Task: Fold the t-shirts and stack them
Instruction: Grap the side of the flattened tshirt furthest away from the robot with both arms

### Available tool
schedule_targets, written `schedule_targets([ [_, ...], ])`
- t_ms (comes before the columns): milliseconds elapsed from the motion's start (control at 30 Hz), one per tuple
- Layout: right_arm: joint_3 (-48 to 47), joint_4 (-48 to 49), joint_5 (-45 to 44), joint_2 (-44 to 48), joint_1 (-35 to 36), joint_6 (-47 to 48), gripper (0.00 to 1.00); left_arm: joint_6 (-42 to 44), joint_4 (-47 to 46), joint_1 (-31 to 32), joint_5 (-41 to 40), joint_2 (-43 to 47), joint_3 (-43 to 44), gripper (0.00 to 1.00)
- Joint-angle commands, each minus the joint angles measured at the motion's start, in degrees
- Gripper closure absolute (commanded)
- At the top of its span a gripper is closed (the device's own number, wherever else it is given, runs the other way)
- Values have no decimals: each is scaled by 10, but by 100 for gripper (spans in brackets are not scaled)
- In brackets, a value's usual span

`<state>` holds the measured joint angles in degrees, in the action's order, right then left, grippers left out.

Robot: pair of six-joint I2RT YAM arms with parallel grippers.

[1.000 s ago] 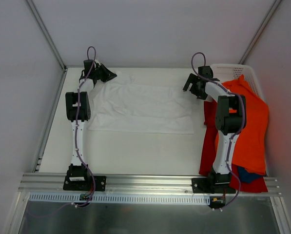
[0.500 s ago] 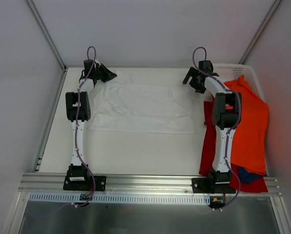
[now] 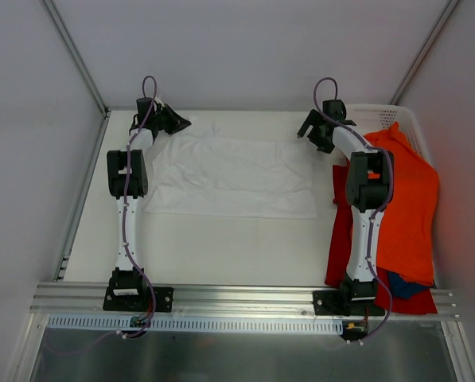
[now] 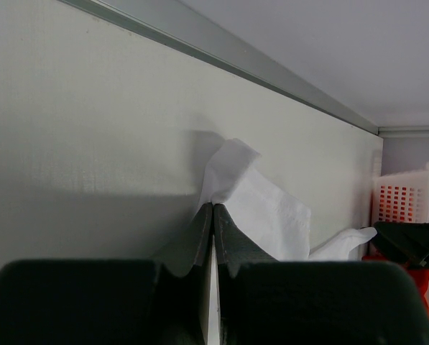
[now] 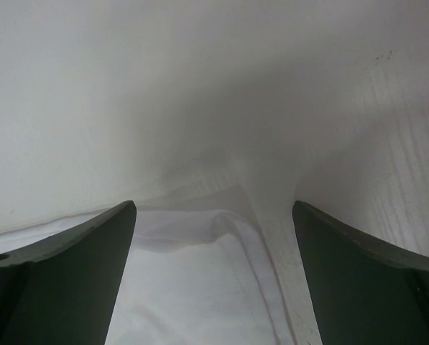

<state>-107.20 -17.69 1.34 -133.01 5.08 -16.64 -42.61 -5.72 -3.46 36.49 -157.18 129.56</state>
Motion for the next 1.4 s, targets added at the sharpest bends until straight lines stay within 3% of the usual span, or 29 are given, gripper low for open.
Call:
schedule_targets([
  [0, 39, -27, -29, 25, 17, -15, 5, 9, 1, -3, 8, 21, -9, 100],
  [400, 88, -6, -48, 37, 48, -30, 15, 8, 0, -3, 7, 21, -8, 100],
  [700, 74, -9, -44, 27, 48, -26, 43, 8, 0, -3, 7, 21, -7, 100],
  [1033, 48, -21, -39, 12, 43, -21, 100, 8, 0, -3, 8, 21, -7, 100],
  [1367, 45, -24, -46, 17, 43, -8, 100, 15, -1, -3, 7, 23, -7, 100],
])
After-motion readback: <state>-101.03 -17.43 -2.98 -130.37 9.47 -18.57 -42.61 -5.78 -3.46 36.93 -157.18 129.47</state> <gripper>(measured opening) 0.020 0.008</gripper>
